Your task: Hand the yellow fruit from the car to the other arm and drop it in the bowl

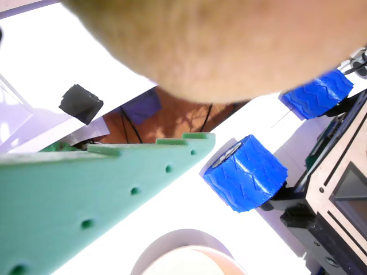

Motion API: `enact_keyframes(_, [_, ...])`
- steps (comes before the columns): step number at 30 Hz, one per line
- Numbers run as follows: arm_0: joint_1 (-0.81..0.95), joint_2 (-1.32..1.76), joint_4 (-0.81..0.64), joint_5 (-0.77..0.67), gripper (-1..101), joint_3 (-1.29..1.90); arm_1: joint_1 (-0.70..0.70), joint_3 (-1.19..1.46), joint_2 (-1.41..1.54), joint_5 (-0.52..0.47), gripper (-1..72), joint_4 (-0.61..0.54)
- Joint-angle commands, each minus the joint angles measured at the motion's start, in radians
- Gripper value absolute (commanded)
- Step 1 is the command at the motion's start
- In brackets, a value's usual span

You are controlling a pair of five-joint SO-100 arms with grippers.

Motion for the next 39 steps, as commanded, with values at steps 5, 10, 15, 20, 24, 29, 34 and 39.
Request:
enact_keyframes(5, [0.021,-0.02,-0.006,-0.009,0,-0.006,0.044,-0.069,0.086,0.005,28.8,0.025])
enact_keyframes(10, [0.021,-0.02,-0.008,-0.009,1,-0.006,0.041,-0.094,0.118,0.005,30.4,0.035])
enact_keyframes(15, [0.023,-0.02,-0.009,-0.009,0,-0.006,0.054,-0.107,0.13,0.005,35.4,0.032])
enact_keyframes(20, [0.023,-0.02,-0.009,-0.009,0,-0.006,0.066,-0.124,0.132,0.006,39.1,0.029])
enact_keyframes(24, [0.021,-0.02,-0.009,-0.008,0,-0.006,0.067,-0.14,0.129,0.006,39.7,0.029])
enact_keyframes(29, [0.025,0.012,0.014,-0.008,0,-0.005,0.072,-0.16,0.126,0.006,39.9,0.012])
enact_keyframes(34, [0.025,0.176,0.261,0.006,0,-0.005,0.058,-0.147,0.138,0.006,39.1,0.02])
enact_keyframes(39, [0.025,0.322,0.512,0.008,0,-0.005,0.055,-0.121,0.155,0.008,39.6,0.023])
